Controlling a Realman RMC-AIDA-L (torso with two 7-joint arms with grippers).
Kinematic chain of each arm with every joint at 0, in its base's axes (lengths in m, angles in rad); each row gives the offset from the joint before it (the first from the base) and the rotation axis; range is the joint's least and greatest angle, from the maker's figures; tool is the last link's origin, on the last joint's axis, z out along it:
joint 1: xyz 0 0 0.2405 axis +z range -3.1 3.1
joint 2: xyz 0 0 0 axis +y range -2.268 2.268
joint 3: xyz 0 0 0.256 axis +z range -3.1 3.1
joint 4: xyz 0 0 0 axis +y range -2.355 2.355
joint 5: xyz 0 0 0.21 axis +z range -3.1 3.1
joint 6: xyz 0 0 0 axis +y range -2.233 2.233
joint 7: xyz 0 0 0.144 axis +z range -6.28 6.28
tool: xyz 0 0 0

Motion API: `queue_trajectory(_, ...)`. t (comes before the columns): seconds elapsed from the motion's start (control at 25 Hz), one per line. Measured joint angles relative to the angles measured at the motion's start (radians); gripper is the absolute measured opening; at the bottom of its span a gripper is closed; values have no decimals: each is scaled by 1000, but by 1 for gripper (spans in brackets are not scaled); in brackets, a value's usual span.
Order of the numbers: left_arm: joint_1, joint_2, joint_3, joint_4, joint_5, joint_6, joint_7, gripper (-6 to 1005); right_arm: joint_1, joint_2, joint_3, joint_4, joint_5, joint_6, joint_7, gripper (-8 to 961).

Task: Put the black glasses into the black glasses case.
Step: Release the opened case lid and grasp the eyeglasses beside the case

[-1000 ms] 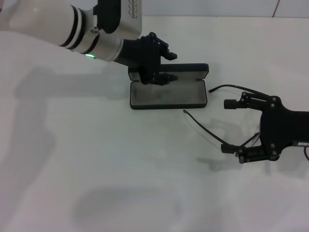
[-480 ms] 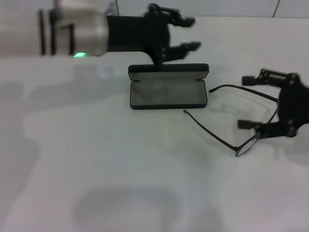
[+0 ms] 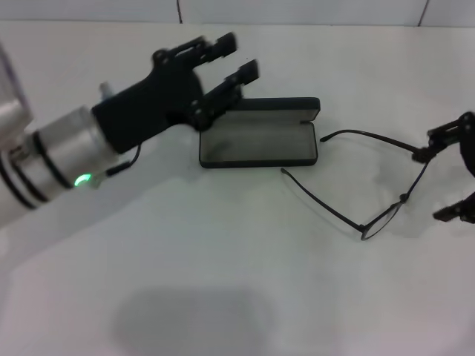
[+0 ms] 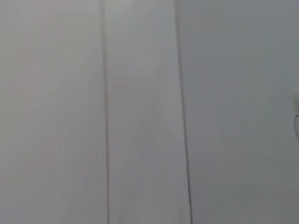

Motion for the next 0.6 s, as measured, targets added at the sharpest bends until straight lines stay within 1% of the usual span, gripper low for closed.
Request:
queue_trajectory(0.04, 12, -1, 0, 1, -5, 0, -12, 581, 30, 11, -2, -6, -53, -17, 14, 859)
queue_trajectory(0.08, 26, -1, 0, 1, -11, 0, -26, 586, 62, 31, -7, -19, -122, -26, 23, 859)
queue_trajectory(0.16, 48, -4, 0, 0, -13, 0, -41, 597, 86, 59, -27, -42, -194, -24, 26, 859)
queue_trajectory(0.2, 59, -5, 0, 3, -14, 0, -43, 602, 101, 75, -55, -54, -236, -11, 26, 859)
queue_trajectory(0.32, 82, -5, 0, 26, -16, -1, -44, 618, 126, 103, -119, -60, -286, 8, 34, 858)
queue_trajectory(0.4, 92, -5, -1, 37, -18, -4, -44, 628, 137, 117, -161, -60, -305, 13, 48, 858)
queue_trajectory(0.44, 95, -6, -1, 38, -18, -5, -46, 633, 140, 120, -183, -60, -313, 18, 57, 858)
queue_trajectory(0.6, 100, -7, 0, 38, -10, -10, -59, 671, 144, 126, -293, -61, -331, 77, 106, 857)
